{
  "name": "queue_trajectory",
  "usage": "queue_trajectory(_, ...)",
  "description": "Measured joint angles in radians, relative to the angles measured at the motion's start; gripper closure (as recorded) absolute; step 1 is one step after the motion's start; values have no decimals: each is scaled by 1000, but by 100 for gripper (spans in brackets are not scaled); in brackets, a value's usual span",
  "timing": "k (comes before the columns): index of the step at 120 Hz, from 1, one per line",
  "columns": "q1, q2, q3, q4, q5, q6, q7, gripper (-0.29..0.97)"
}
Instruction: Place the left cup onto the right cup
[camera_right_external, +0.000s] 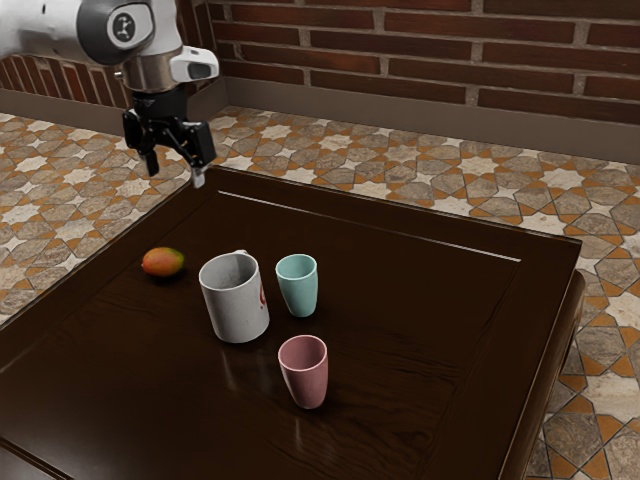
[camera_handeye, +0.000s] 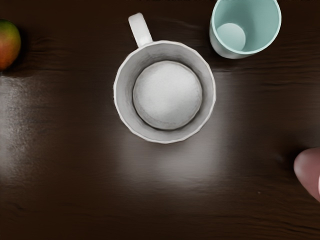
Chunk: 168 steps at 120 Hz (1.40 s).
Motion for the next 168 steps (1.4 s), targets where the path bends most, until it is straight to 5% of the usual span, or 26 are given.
queue_trajectory(12, 25, 24, 1, 6, 5, 10, 4, 0)
queue_trajectory(55, 31, 512, -37, 471, 10, 33, 13, 0)
queue_trajectory(101, 25, 562, -106, 256, 11, 181, -9, 0)
queue_trajectory(134, -6, 629, -162, 370, 27, 255, -34, 0)
queue_trajectory(168, -11, 541, -180, 180, 31, 339, -72, 0)
